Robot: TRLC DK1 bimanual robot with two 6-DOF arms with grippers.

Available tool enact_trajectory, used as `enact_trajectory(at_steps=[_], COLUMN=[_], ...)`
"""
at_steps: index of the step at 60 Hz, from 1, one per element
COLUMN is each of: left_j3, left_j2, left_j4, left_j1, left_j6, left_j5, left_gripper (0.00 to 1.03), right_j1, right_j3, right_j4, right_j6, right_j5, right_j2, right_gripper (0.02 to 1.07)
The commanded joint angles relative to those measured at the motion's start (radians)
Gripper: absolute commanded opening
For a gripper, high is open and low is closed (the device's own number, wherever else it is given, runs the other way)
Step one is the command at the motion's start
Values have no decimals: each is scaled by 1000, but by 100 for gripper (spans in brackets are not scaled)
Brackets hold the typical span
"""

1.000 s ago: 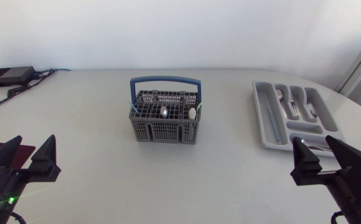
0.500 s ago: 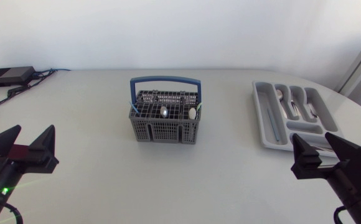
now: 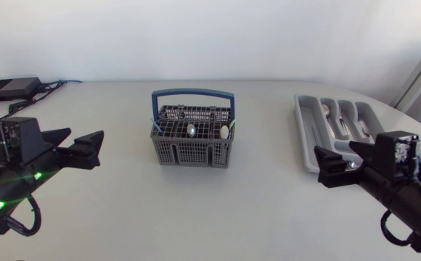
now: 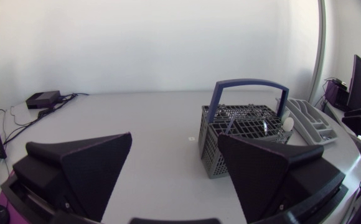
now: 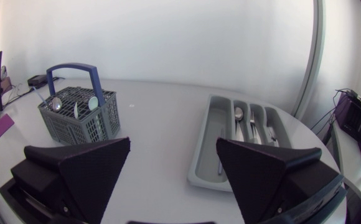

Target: Transfer all utensils from the basket to the drawer tray.

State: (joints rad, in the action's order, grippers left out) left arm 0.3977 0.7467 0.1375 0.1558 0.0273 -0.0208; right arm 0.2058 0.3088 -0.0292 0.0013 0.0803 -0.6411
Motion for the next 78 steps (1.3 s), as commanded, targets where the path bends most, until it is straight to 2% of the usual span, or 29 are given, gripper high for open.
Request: enact_trajectory(at_steps=[1,12,17,22,24,30,36,41,45,56,62,71,74,78], left_j3=[87,274,328,382,398,405,380,371,368,369,386,405,406,409], left_j2=[89,336,430,505,526,542,548,568,595,657,692,749,763,766], left_j4=[-29,-211,-240,-269,-276,-226,-138,-88,-50,34,62,91,114,125], left_j1=[24,65,64,62,60,42,37,34,34,42,44,51,54,56], left_j6=[23,-15,-164,-199,-201,-208,-240,-257,-260,-273,-273,-271,-268,-267], left_j5=[-5,4,84,101,140,259,305,328,340,340,340,340,340,340], left_gripper=[96,96,96,96,96,94,91,91,84,81,65,50,40,33], right_j1=[32,112,155,167,173,190,199,208,211,238,251,264,270,277], right_j3=[72,197,231,253,265,285,293,302,306,322,331,335,335,334], right_j4=[49,198,227,250,267,284,284,284,284,281,273,259,255,253], right_j6=[29,-23,-84,-136,-184,-242,-250,-250,-250,-250,-250,-248,-248,-250], right_j5=[13,13,-1,-37,-59,-109,-114,-114,-114,-114,-113,-108,-106,-105], right_j2=[-85,-246,-292,-313,-331,-381,-414,-436,-447,-476,-496,-522,-532,-537], right_gripper=[102,102,102,102,102,102,102,102,102,102,102,102,102,102])
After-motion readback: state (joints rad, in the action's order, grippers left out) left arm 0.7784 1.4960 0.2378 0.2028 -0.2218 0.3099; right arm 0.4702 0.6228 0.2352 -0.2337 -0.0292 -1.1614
